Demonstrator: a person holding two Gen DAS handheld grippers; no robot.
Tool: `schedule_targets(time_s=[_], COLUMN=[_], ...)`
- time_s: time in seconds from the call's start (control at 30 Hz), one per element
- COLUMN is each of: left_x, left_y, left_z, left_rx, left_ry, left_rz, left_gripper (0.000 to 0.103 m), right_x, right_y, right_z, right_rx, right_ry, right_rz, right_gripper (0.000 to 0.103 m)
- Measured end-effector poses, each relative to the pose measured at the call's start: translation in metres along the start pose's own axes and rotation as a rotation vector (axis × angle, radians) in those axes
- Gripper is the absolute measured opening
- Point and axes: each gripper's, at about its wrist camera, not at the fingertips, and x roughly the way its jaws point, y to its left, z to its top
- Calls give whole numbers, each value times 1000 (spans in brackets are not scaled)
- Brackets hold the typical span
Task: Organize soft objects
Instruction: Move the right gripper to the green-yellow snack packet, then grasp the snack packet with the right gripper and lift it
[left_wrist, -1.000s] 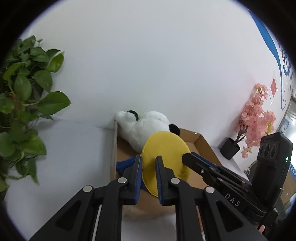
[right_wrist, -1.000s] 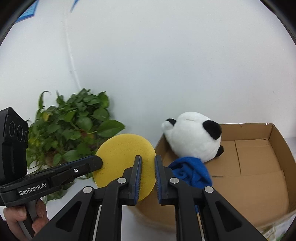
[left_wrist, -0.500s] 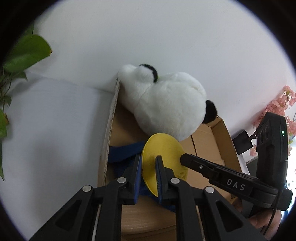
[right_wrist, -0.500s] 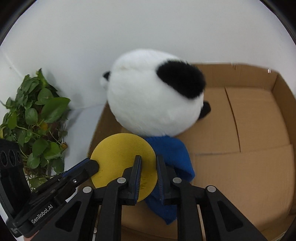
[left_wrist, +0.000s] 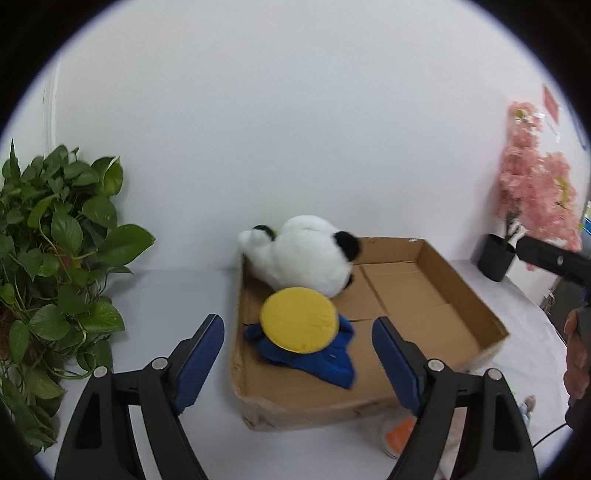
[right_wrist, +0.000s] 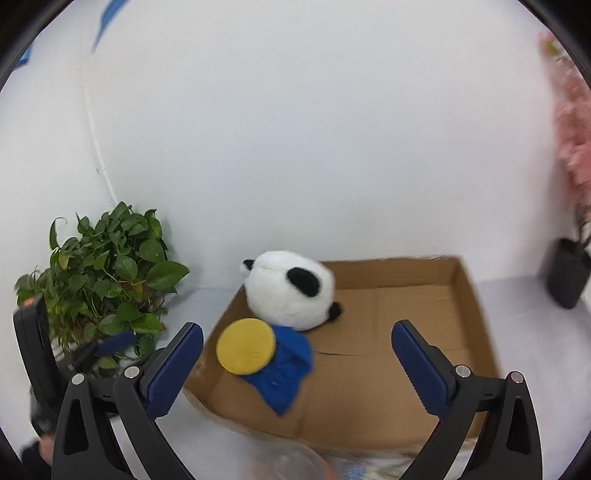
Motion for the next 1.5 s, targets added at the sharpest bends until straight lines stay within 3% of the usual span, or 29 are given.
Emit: schedule_targets(time_s=[0.1, 0.2, 0.4, 0.57, 0.73, 1.0, 1.13, 1.27, 1.3, 1.4, 1.5], left_x=[-22, -23, -16, -2, 13, 20, 23, 17, 15, 8, 0], left_y=[-28, -54, -89, -117, -127, -135, -131, -122, -121, -118, -115], left_z=[-17, -37, -71, -94, -111, -108, -108, -104, -103, -101, -102], left_rx=[17, 30, 14, 17, -27, -29, -31, -75, -82, -98, -125], left_ry=[-17, 25, 134, 226, 299, 271, 281, 257, 248, 242, 245], left_rz=[-54, -118, -248, -311, -353, -317, -309, -330, -336, -362, -411], left_gripper=[83, 83, 83, 83, 83, 83, 83, 83, 83, 83, 83], right_x=[-47, -77, -86, -78, -43, 33, 57, 62, 60, 47, 16], right_y=[-26, -53, -84, -101, -113, -120, -112, -108, -108, -104, -99], right_z=[-36, -73, -154, -192, -187, -171, -180, -184, -183, -181, -177], right_rx=[-36, -54, -58, -34, -36, -49, -103, -109, -99, -85, -81], right_ry=[-15, 19, 170, 246, 284, 388, 454, 473, 466, 442, 412], right_rz=[-40, -64, 27, 68, 33, -38, -72, -92, -87, -93, -26], right_gripper=[103, 103, 103, 102, 101, 92, 76, 60, 44, 41, 40])
